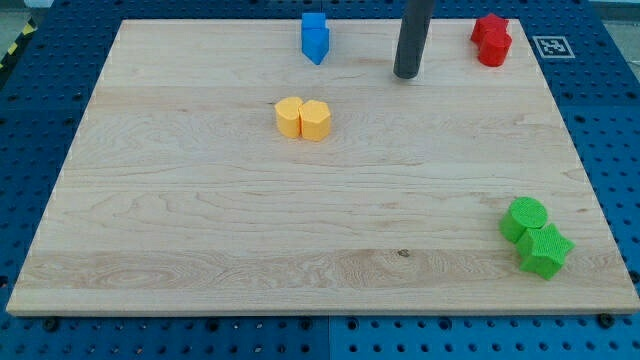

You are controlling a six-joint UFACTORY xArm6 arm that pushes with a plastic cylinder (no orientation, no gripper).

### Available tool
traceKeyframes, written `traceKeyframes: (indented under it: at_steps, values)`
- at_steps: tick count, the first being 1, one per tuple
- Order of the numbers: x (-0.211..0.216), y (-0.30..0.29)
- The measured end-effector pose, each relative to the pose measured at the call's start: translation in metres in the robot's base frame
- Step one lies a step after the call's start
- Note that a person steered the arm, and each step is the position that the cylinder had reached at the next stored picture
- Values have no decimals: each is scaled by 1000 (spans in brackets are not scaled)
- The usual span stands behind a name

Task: Separate the blue blocks

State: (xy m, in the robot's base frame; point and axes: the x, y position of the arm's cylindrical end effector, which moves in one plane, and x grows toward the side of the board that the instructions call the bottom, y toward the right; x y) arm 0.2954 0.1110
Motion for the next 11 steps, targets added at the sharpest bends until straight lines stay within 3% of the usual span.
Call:
traceKeyframes:
  at_steps: [3,5,6,11]
  values:
    - [-65,-19]
    - [-65,-38]
    - [-65,-80]
    - [-69,-121]
